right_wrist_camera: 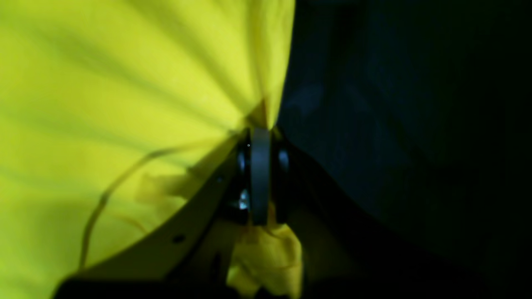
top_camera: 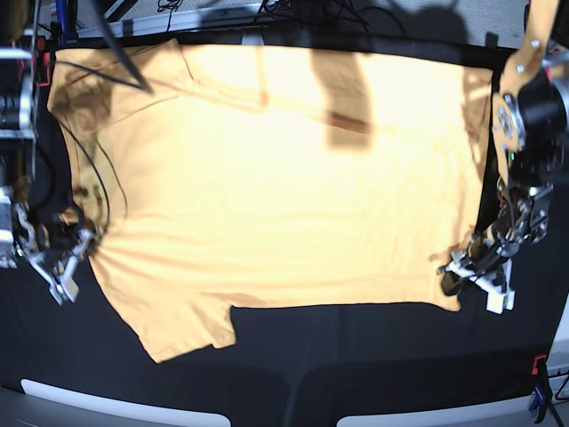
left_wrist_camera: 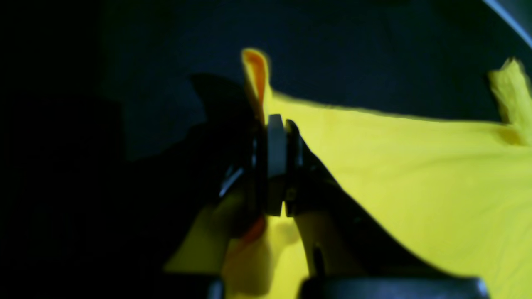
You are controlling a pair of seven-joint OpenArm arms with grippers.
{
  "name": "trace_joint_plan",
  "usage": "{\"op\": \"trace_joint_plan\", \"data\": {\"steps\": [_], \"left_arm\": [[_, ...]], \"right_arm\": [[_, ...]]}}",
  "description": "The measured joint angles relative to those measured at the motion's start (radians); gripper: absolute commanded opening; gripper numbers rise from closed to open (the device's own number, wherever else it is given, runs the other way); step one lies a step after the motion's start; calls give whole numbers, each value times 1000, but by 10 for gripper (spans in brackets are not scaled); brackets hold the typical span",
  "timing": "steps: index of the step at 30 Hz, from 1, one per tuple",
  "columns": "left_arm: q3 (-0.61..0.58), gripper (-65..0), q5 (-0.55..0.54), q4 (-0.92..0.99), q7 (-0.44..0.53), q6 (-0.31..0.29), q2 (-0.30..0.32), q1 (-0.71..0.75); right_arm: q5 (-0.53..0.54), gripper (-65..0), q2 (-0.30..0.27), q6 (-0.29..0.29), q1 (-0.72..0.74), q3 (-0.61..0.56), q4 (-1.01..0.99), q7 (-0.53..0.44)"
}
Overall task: Layout the t-shirt on the table in an organized manner, then fold the t-shirt properly
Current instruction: 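Lift the hem with both grippers and fold it toward the collar, then regrasp the folded edge with the right gripper near the sleeve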
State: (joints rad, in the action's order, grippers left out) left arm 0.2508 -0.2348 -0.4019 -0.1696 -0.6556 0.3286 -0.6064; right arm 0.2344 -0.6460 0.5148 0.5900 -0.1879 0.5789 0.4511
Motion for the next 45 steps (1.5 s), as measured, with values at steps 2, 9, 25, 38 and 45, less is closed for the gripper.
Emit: {"op": "trace_joint_plan", "data": {"steps": [2, 9, 25, 38, 45], "left_arm": [[0, -650, -18, -127, -71, 6, -3, 64], [0, -650, -82, -539, -210, 163, -7, 260], [103, -650, -190, -956, -316, 259, -10, 536], [234, -650, -237, -1095, -327, 232, -7, 760], [235, -650, -263, -1095, -300, 214, -15, 763]], "right_arm": [[29, -650, -25, 2, -44, 11, 57, 9], [69, -650, -48, 21, -163, 199, 228, 63], [238, -650, -46, 191, -561, 616, 558, 134], [309, -650, -47, 181, -830, 783, 752, 175], [422, -459, -47, 181, -806, 783, 753, 179]]}}
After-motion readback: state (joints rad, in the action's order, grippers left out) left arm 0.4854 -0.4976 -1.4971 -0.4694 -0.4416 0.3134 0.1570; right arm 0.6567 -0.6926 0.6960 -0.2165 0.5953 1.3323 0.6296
